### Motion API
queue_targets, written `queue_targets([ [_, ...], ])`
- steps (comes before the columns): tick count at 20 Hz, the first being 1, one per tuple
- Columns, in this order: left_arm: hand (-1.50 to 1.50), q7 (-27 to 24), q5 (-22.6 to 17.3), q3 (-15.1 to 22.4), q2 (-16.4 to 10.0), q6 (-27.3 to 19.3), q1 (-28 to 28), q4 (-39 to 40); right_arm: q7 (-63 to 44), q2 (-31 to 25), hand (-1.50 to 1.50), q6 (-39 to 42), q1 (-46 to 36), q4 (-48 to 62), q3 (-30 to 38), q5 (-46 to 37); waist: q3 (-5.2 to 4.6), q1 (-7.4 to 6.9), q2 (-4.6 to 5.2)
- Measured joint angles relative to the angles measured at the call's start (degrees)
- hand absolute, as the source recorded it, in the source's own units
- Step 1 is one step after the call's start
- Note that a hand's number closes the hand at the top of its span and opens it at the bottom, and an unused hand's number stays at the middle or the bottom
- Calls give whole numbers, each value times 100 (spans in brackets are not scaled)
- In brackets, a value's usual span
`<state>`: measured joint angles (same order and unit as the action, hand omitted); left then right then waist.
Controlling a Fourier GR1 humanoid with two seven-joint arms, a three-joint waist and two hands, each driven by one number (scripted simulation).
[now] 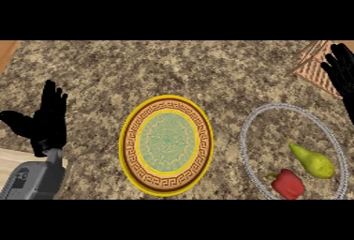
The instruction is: Pick the pear from the placemat and place it in the tiered shelf
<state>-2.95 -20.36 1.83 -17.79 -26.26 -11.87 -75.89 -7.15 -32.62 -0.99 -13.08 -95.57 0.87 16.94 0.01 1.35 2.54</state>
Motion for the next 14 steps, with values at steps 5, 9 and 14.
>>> queue_targets([
  [5, 0, 178, 201, 298, -375, 534, 266, 87, 74, 218, 150, 465, 17, 275, -741, -302, 1, -202, -161],
  [9, 0, 299, 267, 497, -681, 971, 546, 111, -89, -319, 150, 86, 189, 505, -1035, -1554, -27, -175, -219],
  [14, 0, 443, 190, 492, -1002, 1436, 992, -205, 95, 24, -150, -769, 996, 290, -1665, -2785, -7, -152, -262],
])
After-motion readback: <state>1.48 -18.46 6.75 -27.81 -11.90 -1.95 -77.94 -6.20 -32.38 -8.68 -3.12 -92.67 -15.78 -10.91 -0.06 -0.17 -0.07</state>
